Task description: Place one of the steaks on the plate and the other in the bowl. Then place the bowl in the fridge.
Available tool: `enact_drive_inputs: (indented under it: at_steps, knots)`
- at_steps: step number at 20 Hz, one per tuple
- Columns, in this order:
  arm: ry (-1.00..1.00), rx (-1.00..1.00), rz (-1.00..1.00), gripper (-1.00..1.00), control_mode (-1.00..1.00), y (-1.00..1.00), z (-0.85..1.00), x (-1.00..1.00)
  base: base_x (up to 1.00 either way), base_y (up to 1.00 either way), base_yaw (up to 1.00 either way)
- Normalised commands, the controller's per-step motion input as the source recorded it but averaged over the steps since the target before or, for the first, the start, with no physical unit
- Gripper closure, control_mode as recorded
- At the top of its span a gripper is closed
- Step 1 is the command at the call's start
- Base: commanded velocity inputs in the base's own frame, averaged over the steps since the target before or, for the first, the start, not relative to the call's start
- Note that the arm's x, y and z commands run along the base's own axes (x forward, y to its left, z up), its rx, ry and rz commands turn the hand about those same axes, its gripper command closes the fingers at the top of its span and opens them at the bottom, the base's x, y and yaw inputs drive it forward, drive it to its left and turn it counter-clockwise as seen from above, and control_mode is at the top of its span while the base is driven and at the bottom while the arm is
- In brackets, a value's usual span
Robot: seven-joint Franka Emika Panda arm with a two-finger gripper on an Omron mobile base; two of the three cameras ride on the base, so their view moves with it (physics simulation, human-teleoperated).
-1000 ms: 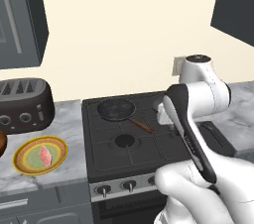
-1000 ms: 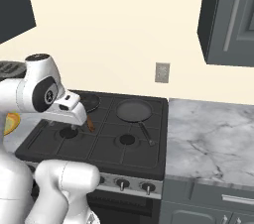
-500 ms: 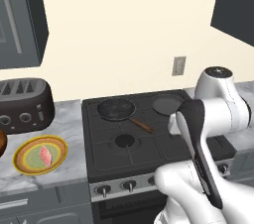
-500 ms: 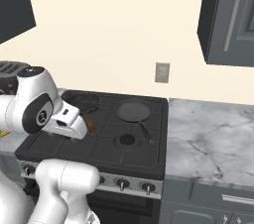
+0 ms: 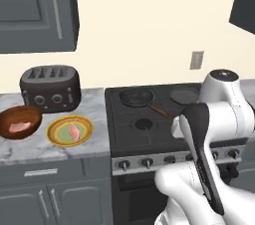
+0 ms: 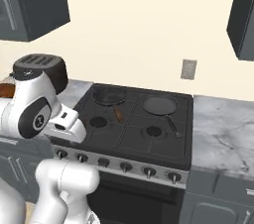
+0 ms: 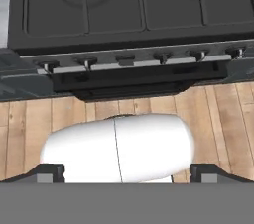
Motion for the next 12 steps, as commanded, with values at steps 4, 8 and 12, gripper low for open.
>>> enact_drive_inputs:
  at_steps: [4,8,12]
  knots:
    - [0.00,0.00,0.00,-1.00,1.00,0.00,0.00,0.00,-0.13,0.85,0.44]
    - [0.00,0.00,0.00,-1.00,1.00,0.00,0.00,0.00,-0.03,1.00,0.73]
    - [0.00,0.00,0.00,-1.00,1.00,0.00,0.00,0.00,-0.17,1.00,0.69]
